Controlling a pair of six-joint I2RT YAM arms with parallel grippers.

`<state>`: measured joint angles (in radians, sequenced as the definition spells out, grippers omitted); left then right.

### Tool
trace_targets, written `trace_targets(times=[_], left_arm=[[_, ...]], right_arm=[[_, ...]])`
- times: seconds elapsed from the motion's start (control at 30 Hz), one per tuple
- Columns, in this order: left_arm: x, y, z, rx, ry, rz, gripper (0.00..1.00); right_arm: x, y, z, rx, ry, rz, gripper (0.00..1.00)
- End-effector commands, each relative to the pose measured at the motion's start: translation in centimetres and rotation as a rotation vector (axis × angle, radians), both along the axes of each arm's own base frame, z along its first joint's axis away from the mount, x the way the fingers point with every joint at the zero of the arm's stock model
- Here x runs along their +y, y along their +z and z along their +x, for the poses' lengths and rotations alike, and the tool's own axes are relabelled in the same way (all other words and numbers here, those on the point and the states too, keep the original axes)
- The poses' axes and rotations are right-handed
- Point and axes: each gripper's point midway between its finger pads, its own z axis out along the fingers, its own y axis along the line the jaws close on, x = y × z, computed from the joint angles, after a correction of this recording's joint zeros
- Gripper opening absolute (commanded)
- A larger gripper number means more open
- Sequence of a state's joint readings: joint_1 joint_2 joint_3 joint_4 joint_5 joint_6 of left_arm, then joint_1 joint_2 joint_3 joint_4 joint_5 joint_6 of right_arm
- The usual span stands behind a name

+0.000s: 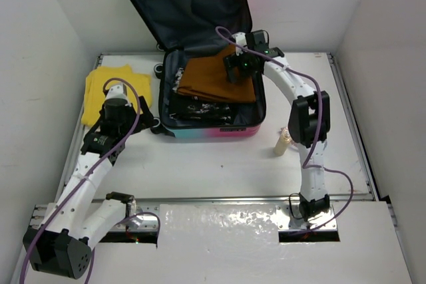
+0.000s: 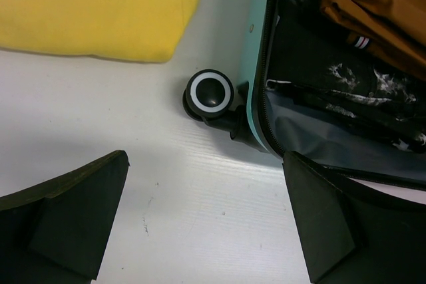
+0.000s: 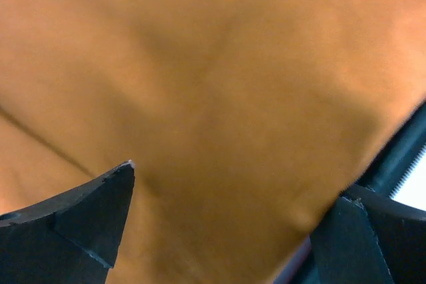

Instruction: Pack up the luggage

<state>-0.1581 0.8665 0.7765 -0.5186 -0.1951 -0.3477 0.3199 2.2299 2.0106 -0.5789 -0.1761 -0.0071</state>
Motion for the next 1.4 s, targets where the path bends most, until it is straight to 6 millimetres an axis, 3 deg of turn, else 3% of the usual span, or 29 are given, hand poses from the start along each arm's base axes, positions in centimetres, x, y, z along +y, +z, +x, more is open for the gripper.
trace_targets(times=[0.0, 0.13, 0.2, 0.23, 0.3, 0.33, 0.4, 0.43, 0.5, 0.53, 0.6, 0.8, 1.07, 1.1, 1.13, 1.17, 1.2, 1.23, 1.3, 1.33, 1.37], left_arm=[[-0.5, 0.9, 0.7, -0.046, -0.024, -0.009, 1.00], [0.0, 1.0, 0.6, -0.045, 0.000, 0.000, 1.00], [1.3, 1.4, 0.4, -0.056, 0.075, 0.017, 1.00], [1.8, 1.5, 0.3, -0.061, 0.109, 0.013, 1.00], [3.0, 1.8, 0.0, -0.068, 0.175, 0.026, 1.00], [3.3, 2.0, -0.1, -0.076, 0.193, 0.025, 1.00], [3.7, 2.5, -0.2, -0.096, 0.212, 0.024, 1.00], [3.7, 2.5, -0.2, -0.098, 0.210, 0.023, 1.00], [3.6, 2.2, -0.2, -0.088, 0.198, 0.021, 1.00], [3.5, 2.1, -0.1, -0.083, 0.192, 0.022, 1.00], [3.3, 1.9, 0.0, -0.076, 0.180, 0.019, 1.00], [2.8, 1.8, 0.3, -0.071, 0.150, 0.008, 1.00], [2.7, 1.8, 0.2, -0.075, 0.142, 0.009, 1.00], [2.7, 1.7, 0.2, -0.072, 0.142, 0.010, 1.00], [2.7, 1.8, 0.1, -0.074, 0.143, 0.010, 1.00], [2.8, 1.8, 0.1, -0.075, 0.145, 0.010, 1.00], [2.8, 1.8, 0.1, -0.076, 0.144, 0.011, 1.00], [2.8, 1.8, 0.1, -0.077, 0.144, 0.010, 1.00], [2.7, 1.9, 0.1, -0.078, 0.142, 0.011, 1.00], [2.7, 1.9, 0.2, -0.078, 0.140, 0.009, 1.00], [2.7, 2.0, 0.2, -0.081, 0.138, 0.009, 1.00]], right_arm=[[-1.1, 12.6, 1.0, -0.288, -0.192, -0.097, 0.99], [-0.6, 17.8, -0.9, -0.403, -0.388, -0.172, 0.99], [0.0, 18.2, -2.2, -0.454, -0.438, -0.231, 0.99], [1.4, 18.3, -3.1, -0.488, -0.444, -0.256, 0.99], [3.5, 16.2, -3.7, -0.454, -0.406, -0.232, 0.99], [7.2, 14.4, -4.2, -0.385, -0.268, -0.132, 0.99], [10.3, 13.0, -4.2, -0.322, -0.201, -0.034, 0.99], [12.3, 10.5, -4.2, -0.293, -0.149, -0.052, 0.99], [14.3, 9.8, -4.2, -0.303, -0.101, -0.062, 0.99], [15.0, 8.2, -3.9, -0.291, -0.090, -0.076, 0.99], [15.9, 7.0, -3.7, -0.286, -0.069, -0.080, 0.99], [16.7, 1.0, -3.5, -0.233, -0.007, -0.172, 0.99], [16.2, -4.6, -3.7, -0.153, 0.044, -0.252, 0.98], [15.7, -6.2, -3.5, -0.128, 0.042, -0.270, 0.96], [15.5, -6.7, -3.5, -0.122, 0.038, -0.282, 0.92], [15.2, -7.2, -3.6, -0.114, 0.023, -0.292, 0.77], [15.2, -6.6, -3.3, -0.130, 0.012, -0.280, 0.66], [14.8, -7.6, -3.9, -0.113, 0.007, -0.282, 0.57], [15.4, -6.1, -3.8, -0.151, -0.002, -0.223, 0.31], [15.3, -4.8, -4.0, -0.162, -0.018, -0.196, 0.11], [15.5, -4.0, -4.0, -0.172, -0.023, -0.176, 0.00]])
